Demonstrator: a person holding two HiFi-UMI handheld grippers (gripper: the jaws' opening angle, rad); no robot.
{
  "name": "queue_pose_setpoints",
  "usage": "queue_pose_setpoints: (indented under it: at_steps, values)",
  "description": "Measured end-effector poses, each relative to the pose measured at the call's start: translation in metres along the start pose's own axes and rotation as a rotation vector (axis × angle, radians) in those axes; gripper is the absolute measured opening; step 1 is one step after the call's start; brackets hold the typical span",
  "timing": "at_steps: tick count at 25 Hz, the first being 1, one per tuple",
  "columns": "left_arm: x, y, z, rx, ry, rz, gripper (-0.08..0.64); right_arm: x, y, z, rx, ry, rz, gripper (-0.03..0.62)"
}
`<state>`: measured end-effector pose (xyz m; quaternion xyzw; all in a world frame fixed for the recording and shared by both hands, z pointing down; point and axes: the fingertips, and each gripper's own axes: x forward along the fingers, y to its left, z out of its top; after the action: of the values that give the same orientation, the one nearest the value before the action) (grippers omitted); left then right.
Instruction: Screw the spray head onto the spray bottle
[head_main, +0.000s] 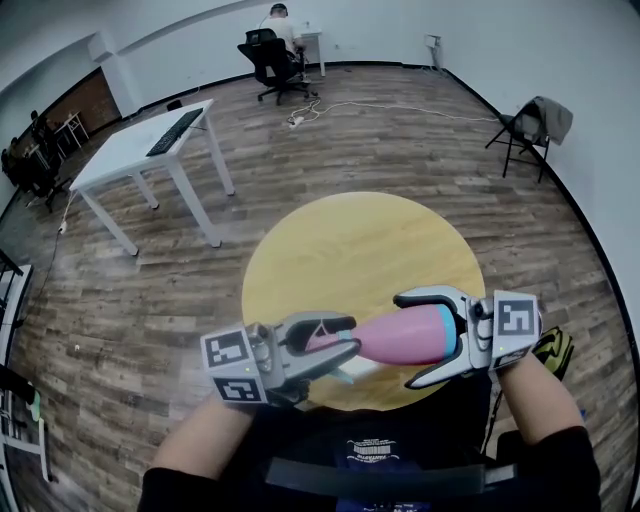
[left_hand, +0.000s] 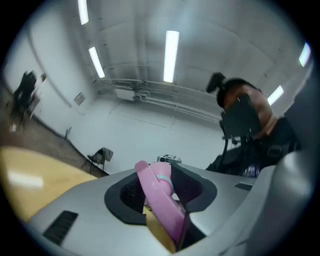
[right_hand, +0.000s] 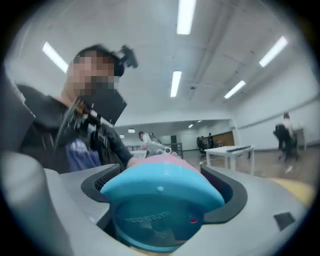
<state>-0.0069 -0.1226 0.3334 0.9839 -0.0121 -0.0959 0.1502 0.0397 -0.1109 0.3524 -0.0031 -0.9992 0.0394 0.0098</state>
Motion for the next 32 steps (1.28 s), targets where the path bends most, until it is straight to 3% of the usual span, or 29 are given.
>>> queue_pose_setpoints:
  at_steps: [2,4,5,6,7,9,10,12,13,15,17,19,20,23,24,25,30,32]
  values:
    - [0.008,-0.022,0.003,0.376,0.060,0.000,0.173,-0.006,-0.009,0.003,0.319,-0.123,0.137,0.518]
    - [0.012,-0.038,-0.011,0.771,0.205,0.002,0.173,-0.014,-0.017,0.003,0.626,-0.272,0.275,0.518]
    - [0.011,-0.042,-0.022,0.926,0.292,0.004,0.173,-0.017,-0.020,0.003,0.721,-0.337,0.321,0.517]
    - [0.009,-0.044,-0.029,1.022,0.349,0.002,0.173,-0.019,-0.021,0.002,0.771,-0.377,0.348,0.517]
    - [0.008,-0.045,-0.033,1.046,0.370,-0.006,0.173,-0.019,-0.021,0.002,0.785,-0.394,0.356,0.517]
    - [0.006,-0.040,-0.026,0.922,0.322,-0.031,0.172,-0.017,-0.024,0.006,0.754,-0.401,0.322,0.517]
    - [0.005,-0.036,-0.019,0.803,0.270,-0.040,0.168,-0.017,-0.028,0.011,0.712,-0.405,0.283,0.515]
    - [0.003,-0.022,-0.006,0.489,0.143,-0.019,0.166,-0.018,-0.035,0.023,0.566,-0.405,0.175,0.519]
    - [0.001,-0.013,0.001,0.335,0.075,-0.012,0.166,-0.020,-0.036,0.029,0.472,-0.394,0.117,0.552]
    - [-0.005,0.005,0.010,0.057,-0.035,-0.018,0.164,-0.024,-0.032,0.038,0.247,-0.334,0.004,0.597]
    - [-0.012,0.024,0.011,-0.217,-0.109,-0.027,0.164,-0.018,-0.024,0.038,-0.057,-0.189,-0.108,0.598]
    - [-0.014,0.037,0.007,-0.420,-0.140,-0.034,0.164,-0.005,-0.013,0.026,-0.368,-0.001,-0.185,0.598]
    - [-0.013,0.041,0.003,-0.478,-0.140,-0.034,0.164,0.001,-0.009,0.017,-0.489,0.084,-0.209,0.598]
    - [-0.004,0.040,-0.004,-0.535,-0.119,-0.042,0.164,0.010,0.000,-0.007,-0.695,0.267,-0.209,0.594]
    - [-0.003,0.038,-0.005,-0.532,-0.114,-0.045,0.164,0.011,0.004,-0.012,-0.712,0.291,-0.196,0.532]
    - [-0.003,0.036,-0.005,-0.516,-0.103,-0.043,0.163,0.011,0.006,-0.014,-0.703,0.297,-0.185,0.515]
    - [-0.006,0.026,-0.007,-0.354,-0.020,0.006,0.172,0.010,0.007,-0.017,-0.505,0.266,-0.132,0.508]
    - [-0.003,0.016,-0.002,-0.228,-0.005,0.007,0.173,0.006,0.006,-0.005,-0.296,0.158,-0.106,0.506]
